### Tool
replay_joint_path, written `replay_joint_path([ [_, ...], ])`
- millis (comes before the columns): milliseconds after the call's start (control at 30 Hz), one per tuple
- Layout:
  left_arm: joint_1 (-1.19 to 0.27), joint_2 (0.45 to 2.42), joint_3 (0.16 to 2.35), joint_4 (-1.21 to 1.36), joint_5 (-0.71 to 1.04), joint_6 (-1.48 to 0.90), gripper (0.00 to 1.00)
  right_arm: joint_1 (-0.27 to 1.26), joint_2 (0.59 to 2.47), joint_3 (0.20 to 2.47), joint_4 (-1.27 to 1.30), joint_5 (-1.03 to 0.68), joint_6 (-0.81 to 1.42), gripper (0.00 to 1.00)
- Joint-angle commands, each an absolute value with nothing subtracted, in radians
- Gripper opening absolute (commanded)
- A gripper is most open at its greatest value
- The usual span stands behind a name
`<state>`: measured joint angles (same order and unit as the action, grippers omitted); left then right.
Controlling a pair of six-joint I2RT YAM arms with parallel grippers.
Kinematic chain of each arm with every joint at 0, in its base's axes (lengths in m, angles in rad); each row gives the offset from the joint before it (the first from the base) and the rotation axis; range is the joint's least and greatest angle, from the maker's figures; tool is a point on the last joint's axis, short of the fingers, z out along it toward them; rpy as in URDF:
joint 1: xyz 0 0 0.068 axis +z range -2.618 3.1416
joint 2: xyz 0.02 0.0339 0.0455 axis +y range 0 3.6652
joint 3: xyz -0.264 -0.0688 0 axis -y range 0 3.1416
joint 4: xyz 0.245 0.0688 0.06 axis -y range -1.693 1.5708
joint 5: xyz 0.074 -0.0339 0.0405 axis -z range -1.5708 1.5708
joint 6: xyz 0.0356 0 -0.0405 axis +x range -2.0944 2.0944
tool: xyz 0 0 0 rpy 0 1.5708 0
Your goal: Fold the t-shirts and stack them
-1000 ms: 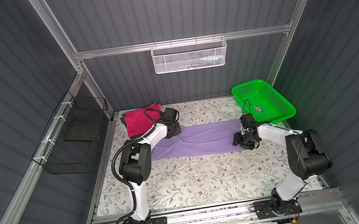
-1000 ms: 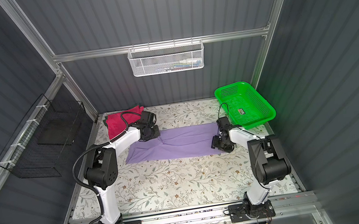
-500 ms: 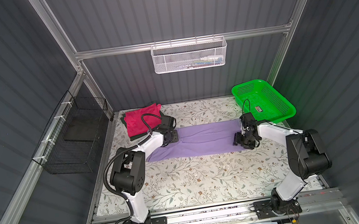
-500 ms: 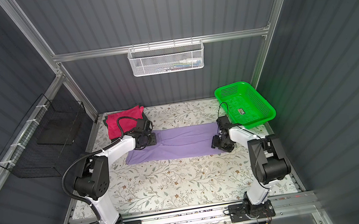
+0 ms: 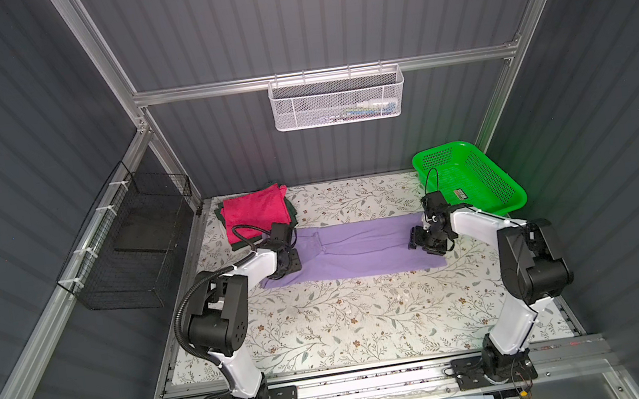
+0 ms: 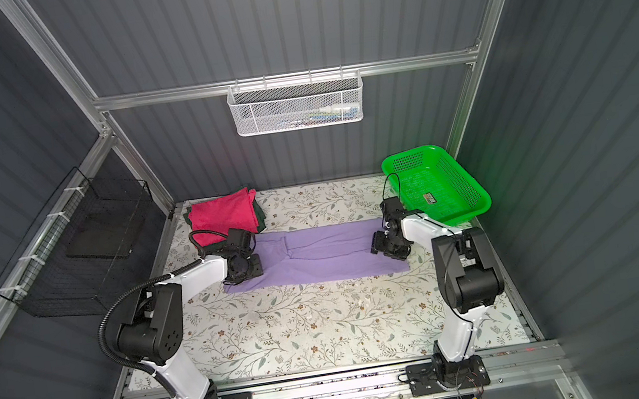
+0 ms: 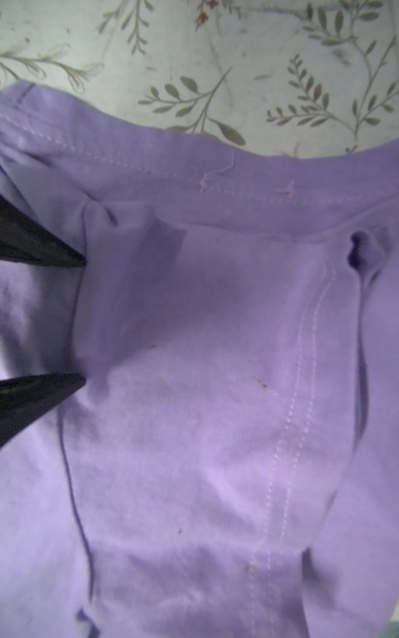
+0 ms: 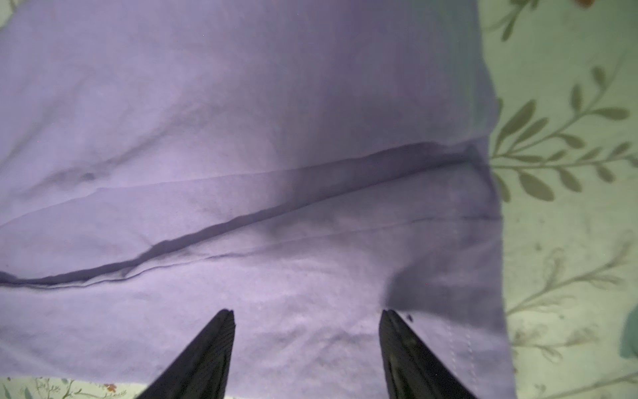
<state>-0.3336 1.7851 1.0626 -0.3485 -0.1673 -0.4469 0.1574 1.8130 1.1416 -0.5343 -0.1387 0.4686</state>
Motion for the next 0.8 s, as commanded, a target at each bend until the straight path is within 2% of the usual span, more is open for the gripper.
replay_joint_path([
  [0, -0.324, 1.808, 1.049, -0.402, -0.191, -0.523, 0.51, 0.139, 1.798, 1.084, -0.523, -0.109, 0.511, 0.69],
  [400, -0.259, 1.729, 0.898, -0.455, -0.232, -0.596, 0.51, 0.078, 1.774, 1.05, -0.611, -0.094, 0.481, 0.7],
  [767, -0.256, 1.716, 0.86, -0.486, -0.314, -0.64, 0.51, 0.083, 1.773, 1.027, -0.707, -0.116, 0.442, 0.7],
])
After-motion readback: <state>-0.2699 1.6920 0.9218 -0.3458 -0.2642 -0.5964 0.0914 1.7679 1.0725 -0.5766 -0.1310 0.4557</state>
